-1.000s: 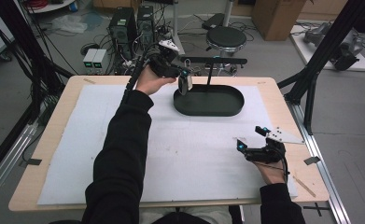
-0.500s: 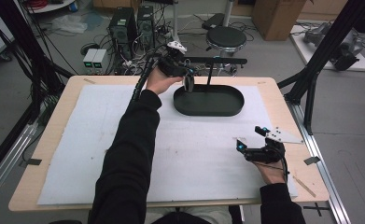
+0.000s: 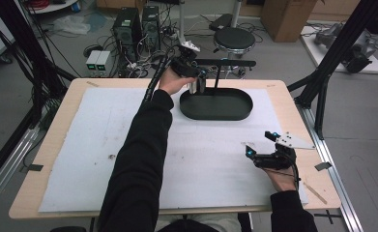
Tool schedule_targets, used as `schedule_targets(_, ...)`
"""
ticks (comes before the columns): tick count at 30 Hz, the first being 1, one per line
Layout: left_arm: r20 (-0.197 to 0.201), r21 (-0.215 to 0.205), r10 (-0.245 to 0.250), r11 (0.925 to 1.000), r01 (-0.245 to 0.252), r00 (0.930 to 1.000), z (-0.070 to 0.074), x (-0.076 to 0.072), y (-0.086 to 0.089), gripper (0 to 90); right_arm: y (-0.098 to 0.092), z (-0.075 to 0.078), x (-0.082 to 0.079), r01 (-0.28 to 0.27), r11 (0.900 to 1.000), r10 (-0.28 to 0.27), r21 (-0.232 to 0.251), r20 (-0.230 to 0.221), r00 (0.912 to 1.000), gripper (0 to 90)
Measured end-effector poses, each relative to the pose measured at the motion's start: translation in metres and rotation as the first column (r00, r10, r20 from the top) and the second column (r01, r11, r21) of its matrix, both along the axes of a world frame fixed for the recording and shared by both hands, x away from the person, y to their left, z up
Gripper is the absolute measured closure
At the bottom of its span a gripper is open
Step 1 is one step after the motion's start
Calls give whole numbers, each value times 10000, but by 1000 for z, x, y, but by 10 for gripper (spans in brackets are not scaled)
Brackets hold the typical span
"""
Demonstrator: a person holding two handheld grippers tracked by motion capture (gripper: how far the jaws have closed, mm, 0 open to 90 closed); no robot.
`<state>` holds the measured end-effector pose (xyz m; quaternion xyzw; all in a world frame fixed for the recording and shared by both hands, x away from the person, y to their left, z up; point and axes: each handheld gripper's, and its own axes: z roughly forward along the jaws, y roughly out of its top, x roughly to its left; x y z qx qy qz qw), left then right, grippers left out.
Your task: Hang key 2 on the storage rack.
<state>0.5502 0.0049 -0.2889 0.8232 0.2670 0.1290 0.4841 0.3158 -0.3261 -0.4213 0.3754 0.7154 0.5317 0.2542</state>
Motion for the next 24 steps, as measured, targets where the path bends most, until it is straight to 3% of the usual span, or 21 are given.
schedule_targets(5, -5, 88, 147, 9999, -147, 9999, -4, 3, 0, 850, -1, 0, 0, 32, 10000, -32, 40, -2, 10000, 8)
schedule_targets(9, -26, 667, 77, 9977, -75, 10000, -11, 6, -4, 849, -1, 0, 1, 49, 10000, -49, 59, -33, 10000, 8)
schedule_targets(15, -15, 400, 358, 9986, -357, 9994, -13, 10, -5, 850, -1, 0, 1, 49, 10000, -49, 69, -31, 10000, 8)
schedule_targets(24, 65, 680, 481, 9965, -484, 9988, -16, 15, -15, 849, -2, 0, 1, 67, 9999, -67, 104, -38, 10000, 8)
